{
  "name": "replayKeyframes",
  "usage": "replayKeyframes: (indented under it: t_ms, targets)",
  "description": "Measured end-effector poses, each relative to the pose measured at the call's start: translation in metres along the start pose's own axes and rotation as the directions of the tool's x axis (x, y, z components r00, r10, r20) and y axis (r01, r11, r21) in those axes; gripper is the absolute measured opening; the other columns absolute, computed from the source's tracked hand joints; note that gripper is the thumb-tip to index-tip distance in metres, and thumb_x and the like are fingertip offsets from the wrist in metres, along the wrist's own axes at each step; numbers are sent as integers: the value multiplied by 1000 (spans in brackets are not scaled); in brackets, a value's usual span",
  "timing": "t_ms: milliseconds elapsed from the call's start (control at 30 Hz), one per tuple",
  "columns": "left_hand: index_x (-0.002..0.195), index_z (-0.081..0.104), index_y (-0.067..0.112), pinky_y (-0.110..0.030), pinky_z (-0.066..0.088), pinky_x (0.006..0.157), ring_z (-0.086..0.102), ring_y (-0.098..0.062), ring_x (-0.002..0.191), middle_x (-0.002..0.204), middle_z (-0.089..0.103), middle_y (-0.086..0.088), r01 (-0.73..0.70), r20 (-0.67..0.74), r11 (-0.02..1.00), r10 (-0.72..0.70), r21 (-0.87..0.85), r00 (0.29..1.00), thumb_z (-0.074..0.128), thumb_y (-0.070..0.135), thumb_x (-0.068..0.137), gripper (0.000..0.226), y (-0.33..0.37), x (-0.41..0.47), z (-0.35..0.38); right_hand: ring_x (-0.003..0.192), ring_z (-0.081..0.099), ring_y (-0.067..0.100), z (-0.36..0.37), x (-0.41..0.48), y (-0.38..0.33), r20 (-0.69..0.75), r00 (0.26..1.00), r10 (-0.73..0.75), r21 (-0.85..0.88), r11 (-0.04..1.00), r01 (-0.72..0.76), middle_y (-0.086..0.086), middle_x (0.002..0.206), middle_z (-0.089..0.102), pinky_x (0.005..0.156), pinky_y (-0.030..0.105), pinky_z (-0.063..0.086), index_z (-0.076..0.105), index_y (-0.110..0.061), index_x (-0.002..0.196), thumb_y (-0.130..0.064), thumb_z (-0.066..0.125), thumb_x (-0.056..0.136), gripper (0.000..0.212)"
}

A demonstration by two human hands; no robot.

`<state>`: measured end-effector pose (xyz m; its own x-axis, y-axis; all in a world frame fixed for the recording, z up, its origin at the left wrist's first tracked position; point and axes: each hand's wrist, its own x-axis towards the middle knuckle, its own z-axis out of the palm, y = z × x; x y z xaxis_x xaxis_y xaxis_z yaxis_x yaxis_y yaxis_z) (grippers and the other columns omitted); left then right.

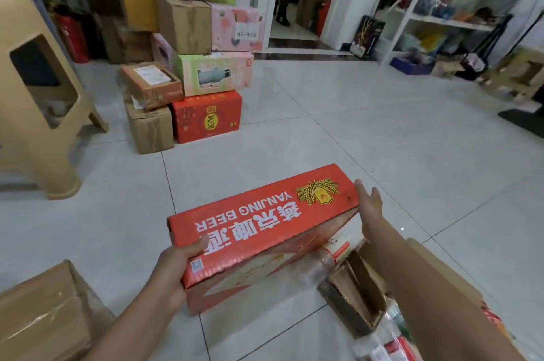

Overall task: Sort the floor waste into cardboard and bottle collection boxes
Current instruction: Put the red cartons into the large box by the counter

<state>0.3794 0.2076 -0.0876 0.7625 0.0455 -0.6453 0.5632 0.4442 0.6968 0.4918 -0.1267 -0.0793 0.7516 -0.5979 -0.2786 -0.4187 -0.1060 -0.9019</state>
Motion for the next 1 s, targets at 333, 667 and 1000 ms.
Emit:
replayKeyframes:
  t_ms: [333,667,1000]
  targets:
    - [102,64,-2,-36,60,57,72,-30,59,77,74,-19,35,10,972,-38,232,999,62,-2,83,19,58,-97,16,104,62,32,-74,-56,-36,89,984,156,-332,936,-118,12,105,64,99,46,48,59,-11,94,-76,47,76,69]
    - [92,72,-3,-41,52,88,67,-29,71,63,69,-12,48,77,656,-160,753,984,52,55,87,62,206,-317,163,107,61,32,-325,-288,-122,-122,839,530,-21,844,-536,14,124,61,100,46,47,49,-15,132,-95,43,53,113]
    - [103,66,5,-37,59,62,73,-32,68,80,75,-19,-133,337,357,-604,925,722,61,39,89,37,199,-559,288,104,58,35,-516,-646,-216,-511,368,777,502,617,-607,21,115,61,96,42,45,54,0,123,-74,49,77,87]
